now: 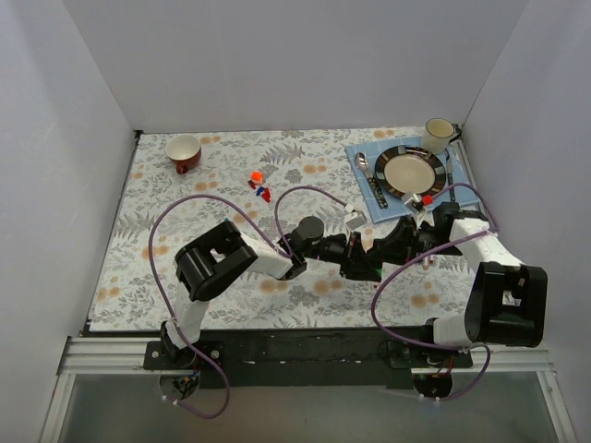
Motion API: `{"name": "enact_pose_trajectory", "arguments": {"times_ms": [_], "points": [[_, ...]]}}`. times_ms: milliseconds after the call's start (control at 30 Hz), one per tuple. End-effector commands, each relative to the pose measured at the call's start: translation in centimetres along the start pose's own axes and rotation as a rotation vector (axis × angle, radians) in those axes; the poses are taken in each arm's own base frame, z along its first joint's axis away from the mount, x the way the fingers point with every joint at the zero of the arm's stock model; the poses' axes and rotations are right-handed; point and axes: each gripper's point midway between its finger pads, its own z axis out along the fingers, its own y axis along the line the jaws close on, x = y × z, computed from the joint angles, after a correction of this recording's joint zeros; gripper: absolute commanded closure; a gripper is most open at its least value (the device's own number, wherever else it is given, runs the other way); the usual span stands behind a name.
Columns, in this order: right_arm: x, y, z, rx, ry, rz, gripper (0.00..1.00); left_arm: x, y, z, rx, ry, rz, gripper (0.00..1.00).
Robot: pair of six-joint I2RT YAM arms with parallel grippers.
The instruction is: Open the pen caps
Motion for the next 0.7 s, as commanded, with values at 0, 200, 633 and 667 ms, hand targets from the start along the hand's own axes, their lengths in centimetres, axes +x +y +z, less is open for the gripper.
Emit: {"name": "enact_pose_trajectory", "arguments": {"times_ms": [0, 200, 633, 667], "points": [[-2.9, 0.7, 0.5, -0.063, -0.099, -0.070, 0.99, -2.2, -2.5, 0.2, 0.034, -0.007, 0.081, 1.00], [-3.3, 0.8, 0.3, -0.083, -0.126, -0.062, 0.99, -4.2, -3.2, -1.1, 0.016, -0.187, 0.087, 0.65], [-3.5, -0.1, -0.6, -0.060, -0.170, 0.006, 0.99, -5.9, -3.1, -0.6, 0.041, -0.395, 0.059, 0.48], [-3.5, -0.1, -0.6, -0.060, -0.172, 0.004, 0.99, -6.2, -3.3, -0.4, 0.048, -0.400, 0.065, 0.48]]}}
